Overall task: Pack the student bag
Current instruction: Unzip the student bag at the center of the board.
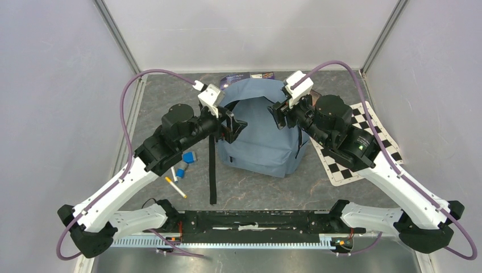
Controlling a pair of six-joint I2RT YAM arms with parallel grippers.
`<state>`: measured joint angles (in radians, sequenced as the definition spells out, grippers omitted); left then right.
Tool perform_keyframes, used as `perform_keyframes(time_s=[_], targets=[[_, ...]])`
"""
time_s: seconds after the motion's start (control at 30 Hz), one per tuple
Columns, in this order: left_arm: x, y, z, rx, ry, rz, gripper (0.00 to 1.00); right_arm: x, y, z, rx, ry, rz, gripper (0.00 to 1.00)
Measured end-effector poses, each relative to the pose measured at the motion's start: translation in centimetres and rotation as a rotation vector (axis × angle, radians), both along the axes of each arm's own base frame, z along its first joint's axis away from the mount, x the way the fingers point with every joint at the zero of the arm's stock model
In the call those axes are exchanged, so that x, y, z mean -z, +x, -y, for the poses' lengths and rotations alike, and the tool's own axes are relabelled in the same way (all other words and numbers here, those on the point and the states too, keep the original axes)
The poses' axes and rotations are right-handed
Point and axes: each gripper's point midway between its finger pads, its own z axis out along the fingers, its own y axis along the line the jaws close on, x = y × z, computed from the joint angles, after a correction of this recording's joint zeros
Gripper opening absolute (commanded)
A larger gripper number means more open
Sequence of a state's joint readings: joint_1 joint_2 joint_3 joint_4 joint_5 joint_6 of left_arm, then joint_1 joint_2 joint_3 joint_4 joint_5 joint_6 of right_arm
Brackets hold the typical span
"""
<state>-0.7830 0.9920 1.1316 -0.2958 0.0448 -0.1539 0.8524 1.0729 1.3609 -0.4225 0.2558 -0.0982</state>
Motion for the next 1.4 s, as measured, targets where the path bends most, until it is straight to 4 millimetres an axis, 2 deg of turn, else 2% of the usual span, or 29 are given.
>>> perform_keyframes(time_s=[0.3, 0.47, 0.57, 0.67, 0.8, 0.87, 1.07, 1.27, 1.4], targets=[[-0.1, 1.7, -1.2, -0.093, 0.059, 0.046, 0.87, 0.1, 0.0, 0.0, 0.0, -0.003, -0.002, 0.68], [1.3, 2.6, -0.8, -0.104, 0.102, 0.031, 0.72, 0.1, 0.0, 0.0, 0.0, -0.005, -0.003, 0.67], [2.1, 3.1, -0.6, -0.112, 0.128, 0.021, 0.59, 0.1, 0.0, 0.0, 0.0, -0.005, -0.003, 0.67], [2.4, 3.5, -0.7, -0.128, 0.145, 0.026, 0.31, 0.1, 0.0, 0.0, -0.001, -0.005, -0.002, 0.67], [2.4, 3.7, -0.8, -0.129, 0.15, 0.044, 0.03, 0.3, 0.5, 0.1, 0.017, -0.029, 0.008, 0.63], [2.8, 3.5, -0.8, -0.116, 0.161, 0.055, 0.02, 0.7, 1.1, 0.1, 0.038, -0.052, 0.014, 0.54], [3.9, 1.6, -1.7, -0.06, 0.181, 0.069, 0.02, 2.1, 2.8, 0.0, 0.099, -0.12, 0.01, 0.21], [4.3, -1.4, -4.2, -0.059, 0.153, 0.049, 0.02, 1.3, 3.5, 0.8, 0.168, -0.099, 0.035, 0.13], [5.0, -3.9, -5.8, -0.05, 0.103, 0.0, 0.13, 1.0, 3.7, 1.1, 0.191, -0.086, 0.04, 0.13]])
